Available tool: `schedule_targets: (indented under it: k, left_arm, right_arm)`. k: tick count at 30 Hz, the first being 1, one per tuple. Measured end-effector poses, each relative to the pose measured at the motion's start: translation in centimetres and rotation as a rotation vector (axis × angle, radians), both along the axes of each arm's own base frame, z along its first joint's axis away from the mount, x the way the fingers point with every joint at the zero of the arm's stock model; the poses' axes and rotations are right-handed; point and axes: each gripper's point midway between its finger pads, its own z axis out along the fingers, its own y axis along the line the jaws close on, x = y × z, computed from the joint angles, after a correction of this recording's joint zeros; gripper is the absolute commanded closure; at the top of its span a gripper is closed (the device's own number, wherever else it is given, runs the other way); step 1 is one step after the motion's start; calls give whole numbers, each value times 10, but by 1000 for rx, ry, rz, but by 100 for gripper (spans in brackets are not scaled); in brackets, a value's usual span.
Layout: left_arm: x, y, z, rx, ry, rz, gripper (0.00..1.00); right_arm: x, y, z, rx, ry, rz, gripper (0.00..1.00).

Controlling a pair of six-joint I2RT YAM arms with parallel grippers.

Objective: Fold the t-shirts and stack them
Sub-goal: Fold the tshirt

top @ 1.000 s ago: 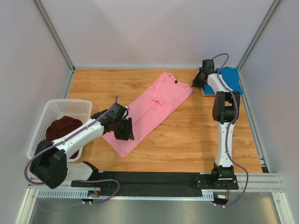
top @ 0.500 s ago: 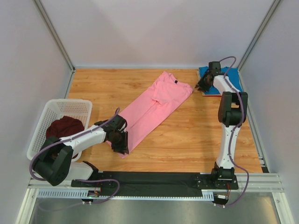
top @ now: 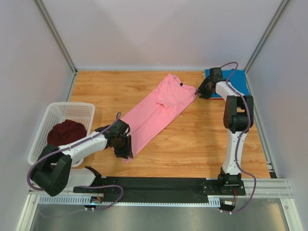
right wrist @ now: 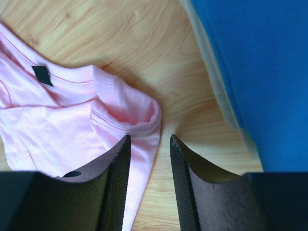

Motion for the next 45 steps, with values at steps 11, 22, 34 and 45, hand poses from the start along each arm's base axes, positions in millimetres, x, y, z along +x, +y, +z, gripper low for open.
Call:
schedule_targets:
  k: [11,22,34,45]
  left_arm:
    - [-5,-7,2,-9,4,13,57]
    - [27,-63,110,-209,-220,-35,46]
    - [52,-56,91,-46,-244,-125,52]
    - [71,-26,134,-87,-345,-93,47]
  right_arm:
    - [1,-2,-5,-45,-1,2,96]
    - [43,-14,-6,-130,-28,36,100]
    - [81,-51,4,-101,-76,-7,67]
    - [-30,6,89,-37,-48,85,52]
